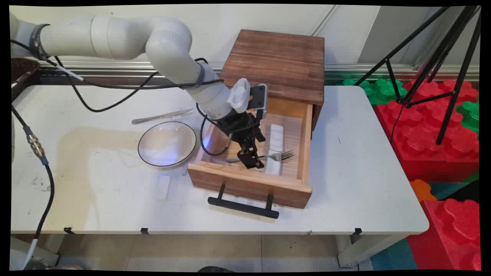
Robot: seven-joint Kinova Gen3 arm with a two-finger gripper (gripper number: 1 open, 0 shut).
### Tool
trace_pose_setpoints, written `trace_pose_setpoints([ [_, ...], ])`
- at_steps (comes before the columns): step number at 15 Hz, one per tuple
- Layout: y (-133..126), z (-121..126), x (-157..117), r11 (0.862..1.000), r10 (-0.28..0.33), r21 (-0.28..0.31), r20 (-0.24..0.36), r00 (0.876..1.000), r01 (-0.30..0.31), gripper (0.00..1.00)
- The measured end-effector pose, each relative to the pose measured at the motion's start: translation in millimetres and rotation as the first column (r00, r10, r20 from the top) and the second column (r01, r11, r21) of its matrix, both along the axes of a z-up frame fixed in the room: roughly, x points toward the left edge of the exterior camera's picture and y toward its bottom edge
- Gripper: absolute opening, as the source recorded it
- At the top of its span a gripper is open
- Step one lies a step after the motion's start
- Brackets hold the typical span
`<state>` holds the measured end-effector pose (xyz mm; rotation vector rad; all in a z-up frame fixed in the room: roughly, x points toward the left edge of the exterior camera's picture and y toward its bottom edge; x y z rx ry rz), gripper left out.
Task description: Pick up the knife from the left of the white plate
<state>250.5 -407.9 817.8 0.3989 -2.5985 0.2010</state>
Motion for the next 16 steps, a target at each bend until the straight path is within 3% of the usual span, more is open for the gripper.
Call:
trace_pose_setpoints([
  [8,6.8,25.8,8.0,1.000,0.008,-0.026,-0.019,1.000,-0.009,1.00],
  [16,29.6,92.7,39.4,0.999,-0.011,-0.054,-0.084,0.996,0.007,1.00],
])
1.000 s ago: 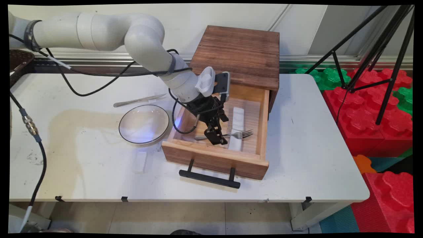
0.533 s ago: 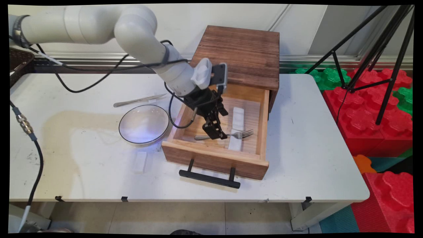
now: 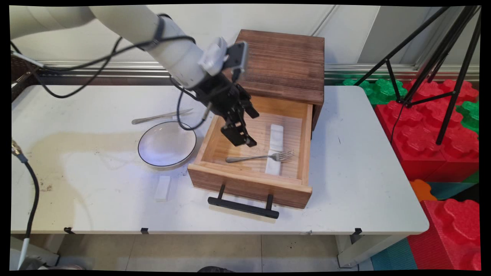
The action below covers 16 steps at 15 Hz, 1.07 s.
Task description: Pick up the knife from the left of the white plate
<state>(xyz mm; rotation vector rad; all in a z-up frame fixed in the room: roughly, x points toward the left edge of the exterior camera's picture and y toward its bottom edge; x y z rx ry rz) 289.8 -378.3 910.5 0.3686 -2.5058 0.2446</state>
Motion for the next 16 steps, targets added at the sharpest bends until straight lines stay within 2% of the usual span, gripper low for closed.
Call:
trace_pose_setpoints([
  [8,26.4,53.0,41.3,1.000,-0.010,-0.001,-0.066,0.998,0.010,1.00],
  [16,55.4,86.9,91.4,1.000,0.009,0.023,-0.131,0.991,-0.006,1.00],
])
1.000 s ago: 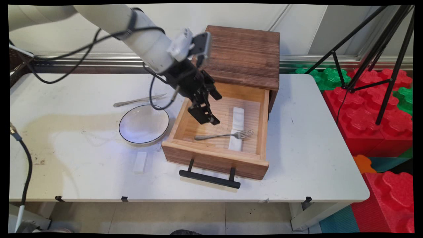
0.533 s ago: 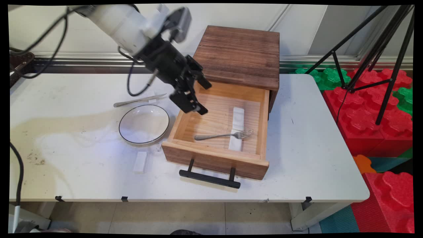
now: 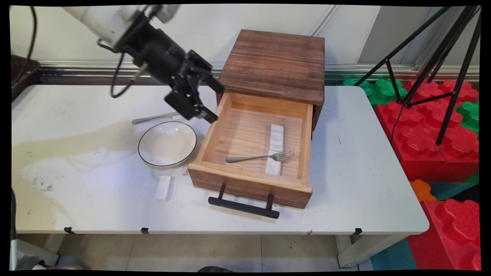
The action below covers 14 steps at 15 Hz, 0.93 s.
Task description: Pick up the knife from the left of the white plate
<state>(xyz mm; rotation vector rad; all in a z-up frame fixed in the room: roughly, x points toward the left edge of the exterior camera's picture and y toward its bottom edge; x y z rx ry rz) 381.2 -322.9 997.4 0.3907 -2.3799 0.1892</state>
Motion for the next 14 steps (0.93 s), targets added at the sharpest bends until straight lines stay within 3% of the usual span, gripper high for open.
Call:
trace_pose_setpoints([
  [9,16.8,17.4,39.3,1.000,0.021,0.013,-0.028,0.999,-0.020,1.00],
  [14,15.5,19.7,61.0,0.999,0.045,0.006,0.021,0.999,-0.045,1.00],
])
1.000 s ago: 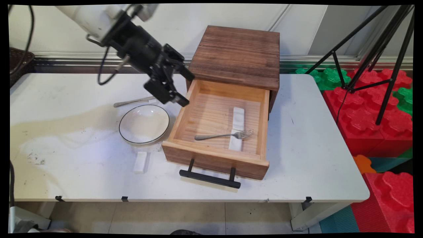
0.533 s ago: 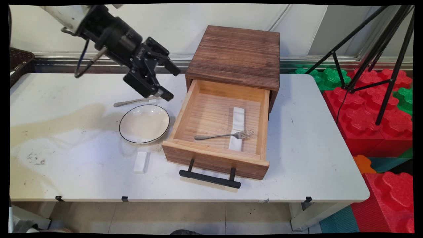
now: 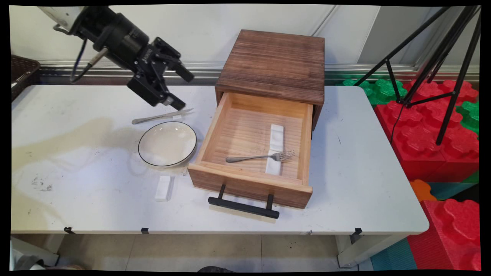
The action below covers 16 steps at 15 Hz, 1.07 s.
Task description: Pick up the knife from the left of the white plate
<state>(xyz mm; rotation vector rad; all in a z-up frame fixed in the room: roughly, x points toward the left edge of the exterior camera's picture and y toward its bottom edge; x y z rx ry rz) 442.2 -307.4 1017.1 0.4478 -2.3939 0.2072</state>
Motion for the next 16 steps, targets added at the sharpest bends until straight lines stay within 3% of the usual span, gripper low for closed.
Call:
trace_pose_setpoints([
  [6,-5.8,-6.9,43.0,0.999,0.045,-0.007,0.136,0.990,-0.044,1.00],
  [11,-16.2,-27.1,75.6,0.995,0.100,-0.012,0.237,0.966,-0.100,1.00],
  [16,-37.2,-63.1,105.4,0.987,0.158,-0.025,0.325,0.933,-0.158,1.00],
])
